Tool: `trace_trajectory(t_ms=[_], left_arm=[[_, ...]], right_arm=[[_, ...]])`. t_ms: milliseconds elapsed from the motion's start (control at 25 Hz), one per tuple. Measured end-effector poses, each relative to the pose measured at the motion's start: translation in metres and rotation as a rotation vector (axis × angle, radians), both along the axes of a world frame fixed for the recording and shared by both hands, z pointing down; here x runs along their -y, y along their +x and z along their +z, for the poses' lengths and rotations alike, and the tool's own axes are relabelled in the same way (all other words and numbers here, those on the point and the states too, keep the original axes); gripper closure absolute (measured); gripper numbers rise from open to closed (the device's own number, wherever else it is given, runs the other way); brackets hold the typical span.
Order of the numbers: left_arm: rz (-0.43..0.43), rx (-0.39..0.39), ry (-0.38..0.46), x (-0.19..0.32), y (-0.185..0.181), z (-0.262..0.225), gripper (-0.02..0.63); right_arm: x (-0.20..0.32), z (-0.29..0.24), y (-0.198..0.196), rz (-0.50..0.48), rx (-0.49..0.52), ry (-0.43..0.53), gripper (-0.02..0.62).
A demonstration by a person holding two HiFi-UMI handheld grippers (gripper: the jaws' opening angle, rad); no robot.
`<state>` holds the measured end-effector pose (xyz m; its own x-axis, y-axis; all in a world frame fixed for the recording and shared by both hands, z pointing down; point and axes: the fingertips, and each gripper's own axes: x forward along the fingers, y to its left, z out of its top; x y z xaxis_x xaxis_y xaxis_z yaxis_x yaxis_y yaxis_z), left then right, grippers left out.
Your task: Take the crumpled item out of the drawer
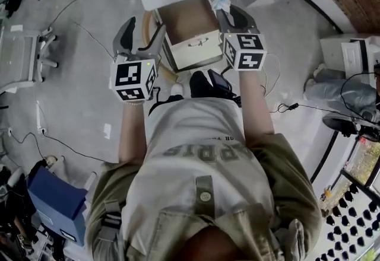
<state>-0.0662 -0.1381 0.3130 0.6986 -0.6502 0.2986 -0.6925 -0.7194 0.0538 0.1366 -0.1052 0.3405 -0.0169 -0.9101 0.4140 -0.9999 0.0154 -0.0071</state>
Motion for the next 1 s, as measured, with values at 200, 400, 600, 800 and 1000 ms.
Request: trace_trajectory(t_ms=[200, 400, 600, 800, 1000], left_arm=[[0.05, 0.003, 0.038, -0.002, 0.013, -0.013, 0.307], [0.068, 0.009, 0.073, -0.002, 0.021, -0.021, 0.373], [0.069, 0.015, 0.098, -0.001, 0.023, -0.027, 0.474], [0.074, 0.023, 0.115, -0.005, 0.026, -0.03, 0.508], [0.057, 0.029, 0.124, -0.007, 0.025, -0.031, 0.597]], right_arm=[[-0.024, -0.038, 0.008, 0.088, 0.049, 0.125, 0.486], [-0.041, -0.057, 0.013, 0.14, 0.126, 0.216, 0.486], [-0.054, -0.067, 0.01, 0.156, 0.177, 0.267, 0.486], [-0.063, -0.071, 0.007, 0.152, 0.189, 0.287, 0.486], [-0.066, -0.077, 0.002, 0.14, 0.193, 0.306, 0.486]])
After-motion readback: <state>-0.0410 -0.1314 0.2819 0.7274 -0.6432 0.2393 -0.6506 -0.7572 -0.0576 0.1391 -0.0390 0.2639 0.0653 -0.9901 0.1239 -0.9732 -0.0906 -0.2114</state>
